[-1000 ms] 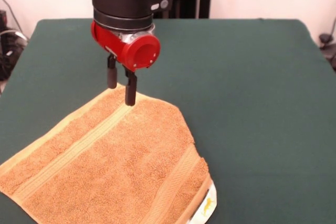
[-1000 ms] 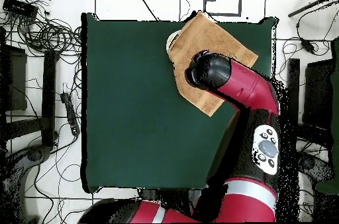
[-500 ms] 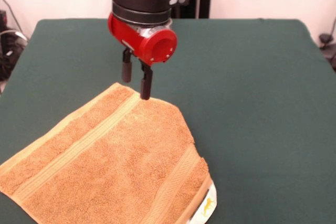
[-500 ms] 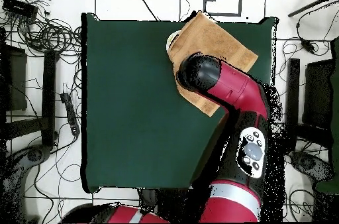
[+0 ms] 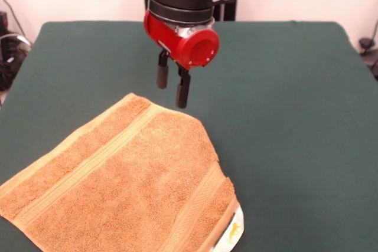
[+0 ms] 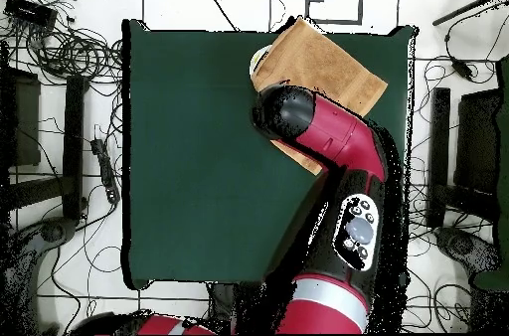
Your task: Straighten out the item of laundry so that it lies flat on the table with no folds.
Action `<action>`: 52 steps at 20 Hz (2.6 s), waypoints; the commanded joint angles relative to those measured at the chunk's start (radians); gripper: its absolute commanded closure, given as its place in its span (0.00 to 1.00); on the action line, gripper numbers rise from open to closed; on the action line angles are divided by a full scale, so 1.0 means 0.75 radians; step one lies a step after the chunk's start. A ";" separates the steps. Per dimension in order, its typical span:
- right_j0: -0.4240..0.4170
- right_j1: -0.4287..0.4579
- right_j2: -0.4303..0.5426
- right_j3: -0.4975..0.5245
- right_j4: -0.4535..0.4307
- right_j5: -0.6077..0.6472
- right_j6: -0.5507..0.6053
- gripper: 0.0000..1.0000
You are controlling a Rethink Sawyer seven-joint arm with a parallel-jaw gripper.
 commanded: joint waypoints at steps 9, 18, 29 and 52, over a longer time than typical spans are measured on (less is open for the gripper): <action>0.052 0.052 0.090 0.247 0.137 -0.170 0.436 0.00; 0.092 0.043 0.048 0.275 0.188 -0.140 0.462 0.00; 0.051 -0.040 0.194 0.523 0.278 -0.396 0.412 0.00; -0.253 -0.112 0.665 0.823 0.268 -0.749 0.408 0.00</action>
